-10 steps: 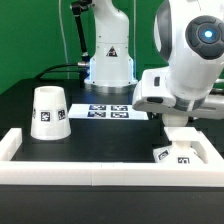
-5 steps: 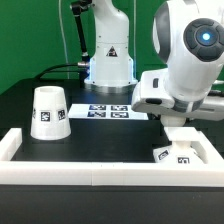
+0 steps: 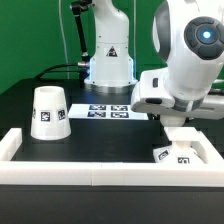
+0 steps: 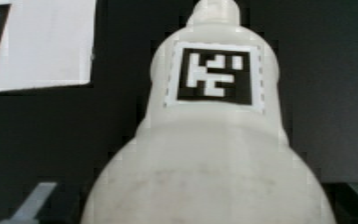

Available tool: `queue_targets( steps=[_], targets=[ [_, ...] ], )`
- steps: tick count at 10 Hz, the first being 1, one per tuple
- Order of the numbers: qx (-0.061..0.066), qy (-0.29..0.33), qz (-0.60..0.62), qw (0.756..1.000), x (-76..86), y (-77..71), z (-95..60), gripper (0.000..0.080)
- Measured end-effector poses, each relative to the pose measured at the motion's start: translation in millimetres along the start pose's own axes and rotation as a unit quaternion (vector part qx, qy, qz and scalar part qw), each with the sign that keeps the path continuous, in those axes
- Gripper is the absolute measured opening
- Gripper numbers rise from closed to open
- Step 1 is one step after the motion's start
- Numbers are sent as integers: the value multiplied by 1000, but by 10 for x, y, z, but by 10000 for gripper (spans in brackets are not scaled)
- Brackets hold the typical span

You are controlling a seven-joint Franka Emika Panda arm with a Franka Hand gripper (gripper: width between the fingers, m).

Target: Assemble lamp

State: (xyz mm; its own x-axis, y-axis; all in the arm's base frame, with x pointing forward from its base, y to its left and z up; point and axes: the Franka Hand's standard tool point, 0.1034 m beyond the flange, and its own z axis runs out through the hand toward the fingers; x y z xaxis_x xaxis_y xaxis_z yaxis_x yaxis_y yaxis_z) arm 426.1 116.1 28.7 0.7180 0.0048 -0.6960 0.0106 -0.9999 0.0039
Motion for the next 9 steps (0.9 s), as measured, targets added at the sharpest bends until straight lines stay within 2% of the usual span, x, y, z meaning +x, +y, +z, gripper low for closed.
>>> queue_targets(
  steps=[2,5,8,9],
  targets=[
    [8,3,-28,1000,-17,150,-428,580],
    [17,31,-42,998,61,314,-837,580],
    [17,44,-43,998,98,299,-802,580],
    [18,85,-42,995,184,296,-857,580]
  ],
)
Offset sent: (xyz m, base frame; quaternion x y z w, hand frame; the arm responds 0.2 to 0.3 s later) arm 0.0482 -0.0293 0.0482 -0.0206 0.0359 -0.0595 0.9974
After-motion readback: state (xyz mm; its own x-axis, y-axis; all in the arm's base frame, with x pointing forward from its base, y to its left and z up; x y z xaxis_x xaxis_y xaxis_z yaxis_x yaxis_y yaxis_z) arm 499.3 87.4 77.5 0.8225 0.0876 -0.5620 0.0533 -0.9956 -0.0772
